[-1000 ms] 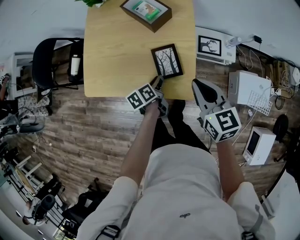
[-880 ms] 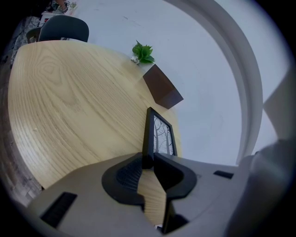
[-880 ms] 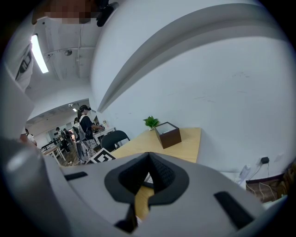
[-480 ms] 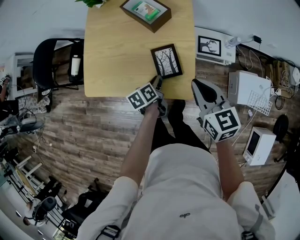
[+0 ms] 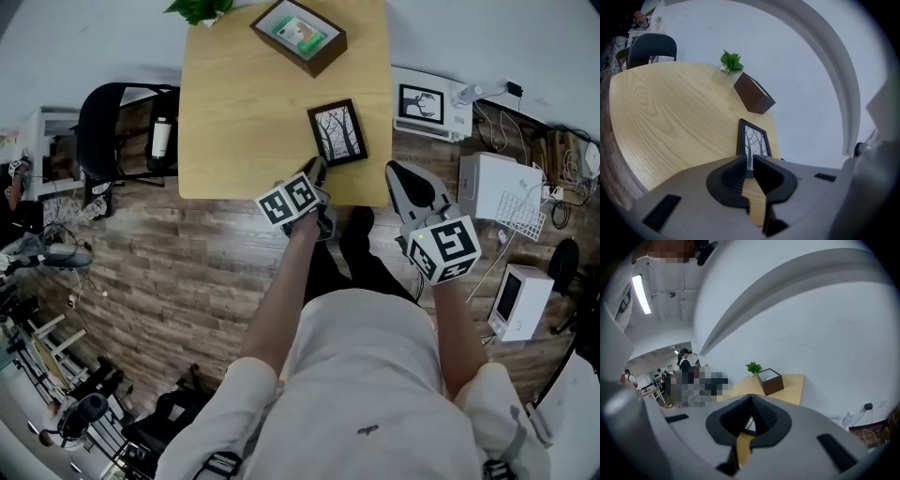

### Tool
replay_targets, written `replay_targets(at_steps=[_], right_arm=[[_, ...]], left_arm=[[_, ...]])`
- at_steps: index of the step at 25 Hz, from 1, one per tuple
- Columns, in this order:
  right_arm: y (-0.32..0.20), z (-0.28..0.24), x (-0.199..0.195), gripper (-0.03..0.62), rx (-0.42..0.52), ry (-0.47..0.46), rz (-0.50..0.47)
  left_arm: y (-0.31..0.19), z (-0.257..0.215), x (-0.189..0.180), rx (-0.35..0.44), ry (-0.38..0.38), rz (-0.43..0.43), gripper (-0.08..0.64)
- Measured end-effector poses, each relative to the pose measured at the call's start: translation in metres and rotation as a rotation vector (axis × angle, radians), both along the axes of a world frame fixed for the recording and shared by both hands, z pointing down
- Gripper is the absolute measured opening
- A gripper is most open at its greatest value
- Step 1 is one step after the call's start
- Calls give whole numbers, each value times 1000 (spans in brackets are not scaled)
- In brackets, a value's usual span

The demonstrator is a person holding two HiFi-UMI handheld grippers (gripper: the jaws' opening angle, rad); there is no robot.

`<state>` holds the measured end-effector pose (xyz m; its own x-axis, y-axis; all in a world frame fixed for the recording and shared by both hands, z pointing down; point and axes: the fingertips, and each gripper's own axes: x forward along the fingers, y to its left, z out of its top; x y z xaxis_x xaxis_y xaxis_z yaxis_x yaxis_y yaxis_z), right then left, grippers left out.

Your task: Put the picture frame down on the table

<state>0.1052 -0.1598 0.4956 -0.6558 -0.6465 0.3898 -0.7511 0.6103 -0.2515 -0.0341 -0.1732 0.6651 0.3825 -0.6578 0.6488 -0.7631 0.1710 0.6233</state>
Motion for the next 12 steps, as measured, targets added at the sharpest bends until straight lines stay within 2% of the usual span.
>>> replay_targets(at_steps=[12], right_arm=[[-8, -40, 7, -2, 83, -8, 19]], left_arm=[[-7, -56, 0, 88, -56, 44, 21]])
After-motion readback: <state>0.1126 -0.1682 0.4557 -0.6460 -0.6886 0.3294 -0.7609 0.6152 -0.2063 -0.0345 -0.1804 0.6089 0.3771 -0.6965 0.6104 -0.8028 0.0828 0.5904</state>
